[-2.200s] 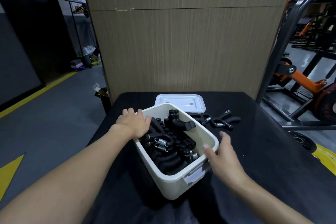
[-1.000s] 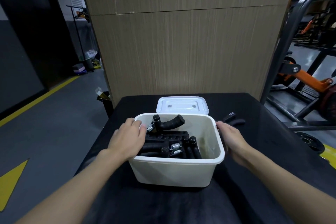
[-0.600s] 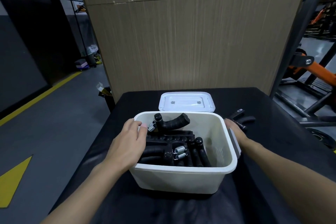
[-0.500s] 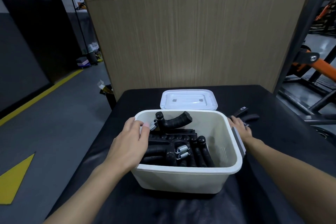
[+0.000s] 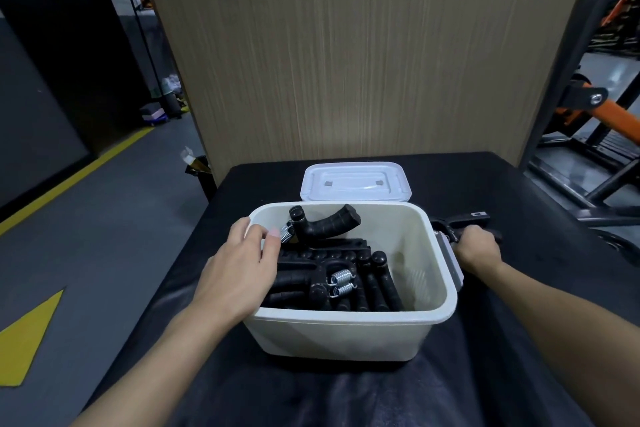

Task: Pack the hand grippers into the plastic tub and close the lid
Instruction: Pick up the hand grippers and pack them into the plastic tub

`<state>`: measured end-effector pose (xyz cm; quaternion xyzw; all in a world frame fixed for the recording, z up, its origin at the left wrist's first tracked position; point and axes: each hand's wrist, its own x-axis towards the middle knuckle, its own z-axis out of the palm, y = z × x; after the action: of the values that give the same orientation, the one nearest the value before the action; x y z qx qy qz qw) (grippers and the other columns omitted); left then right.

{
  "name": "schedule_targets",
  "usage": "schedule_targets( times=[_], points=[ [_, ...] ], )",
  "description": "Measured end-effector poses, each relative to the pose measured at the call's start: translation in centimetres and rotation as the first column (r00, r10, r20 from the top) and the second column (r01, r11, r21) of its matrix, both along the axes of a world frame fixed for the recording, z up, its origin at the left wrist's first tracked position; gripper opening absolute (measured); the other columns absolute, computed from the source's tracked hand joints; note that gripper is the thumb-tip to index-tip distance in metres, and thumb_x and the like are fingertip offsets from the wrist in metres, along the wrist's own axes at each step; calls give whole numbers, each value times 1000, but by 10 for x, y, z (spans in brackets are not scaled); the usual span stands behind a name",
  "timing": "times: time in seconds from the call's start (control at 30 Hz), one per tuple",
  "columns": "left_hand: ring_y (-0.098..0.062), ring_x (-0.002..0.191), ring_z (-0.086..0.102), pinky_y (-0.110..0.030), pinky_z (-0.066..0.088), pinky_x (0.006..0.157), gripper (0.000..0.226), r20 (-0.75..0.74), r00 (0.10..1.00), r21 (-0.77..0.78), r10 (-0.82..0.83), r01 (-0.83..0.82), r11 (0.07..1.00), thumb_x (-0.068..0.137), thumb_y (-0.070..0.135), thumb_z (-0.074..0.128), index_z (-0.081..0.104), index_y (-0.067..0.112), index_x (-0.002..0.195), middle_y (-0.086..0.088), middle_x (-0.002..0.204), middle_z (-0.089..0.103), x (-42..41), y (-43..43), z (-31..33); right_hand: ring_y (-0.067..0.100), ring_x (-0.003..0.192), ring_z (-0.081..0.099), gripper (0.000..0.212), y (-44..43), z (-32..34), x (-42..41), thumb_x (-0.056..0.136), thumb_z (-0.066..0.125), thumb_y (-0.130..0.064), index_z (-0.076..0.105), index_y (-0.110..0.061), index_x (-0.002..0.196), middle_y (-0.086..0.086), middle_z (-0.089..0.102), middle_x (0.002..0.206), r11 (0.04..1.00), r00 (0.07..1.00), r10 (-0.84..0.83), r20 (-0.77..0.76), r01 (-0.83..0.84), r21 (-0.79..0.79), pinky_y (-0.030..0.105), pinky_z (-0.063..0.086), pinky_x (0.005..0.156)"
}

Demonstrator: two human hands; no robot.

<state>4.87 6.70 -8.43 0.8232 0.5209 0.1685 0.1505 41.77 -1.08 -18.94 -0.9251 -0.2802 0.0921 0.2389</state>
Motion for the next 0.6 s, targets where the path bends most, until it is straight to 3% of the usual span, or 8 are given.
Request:
schedule_targets(
  times=[0.1, 0.23, 0.4, 0.5, 0.6],
  points=[
    [-30, 121, 51, -42, 37, 94, 42, -9, 1000, -3, 4, -4, 1000, 102, 49, 22, 55, 25, 116, 7, 157, 24, 0, -1, 1, 32, 71, 57, 28, -6, 6, -4, 83, 68, -23, 53, -7, 67, 13, 61, 75, 999, 999, -32, -12, 32, 22, 32, 44, 64],
    [-32, 119, 51, -43, 38, 92, 42, -36, 999, -1, 19, -19, 1000, 102, 48, 22, 55, 25, 115, 5, 158, 23, 1, -3, 0, 35, 71, 57, 22, -18, 19, -11, 85, 59, -14, 54, -2, 67, 18, 63, 79, 994, 997, -73, 38, 69, 82, 33, 44, 65],
    [-30, 109, 53, -45, 41, 89, 43, -54, 998, 32, 36, -34, 999, 100, 48, 19, 55, 23, 101, -1, 148, 31, 1, -14, -3, 42, 92, 63, 22, -30, 51, -11, 89, 56, -17, 68, 1, 91, 24, 69, 94, 960, 986, -135, 96, 106, 260, 38, 47, 77],
    [-29, 107, 52, -45, 41, 87, 43, -56, 997, 56, 47, -44, 997, 99, 47, 19, 54, 22, 97, -2, 141, 35, 1, -19, -5, 39, 95, 61, 22, -36, 84, -17, 92, 56, -17, 69, -4, 103, 20, 69, 97, 921, 983, -50, 179, -24, 389, 37, 46, 80],
    [-29, 114, 49, -45, 38, 88, 45, -73, 996, 49, 57, -53, 997, 101, 47, 20, 56, 21, 102, -3, 147, 32, 1, -17, -5, 31, 95, 60, 20, -44, 115, -32, 92, 58, -13, 69, -7, 108, 11, 66, 99, 858, 919, 139, 370, -298, 418, 27, 37, 77]
  ],
)
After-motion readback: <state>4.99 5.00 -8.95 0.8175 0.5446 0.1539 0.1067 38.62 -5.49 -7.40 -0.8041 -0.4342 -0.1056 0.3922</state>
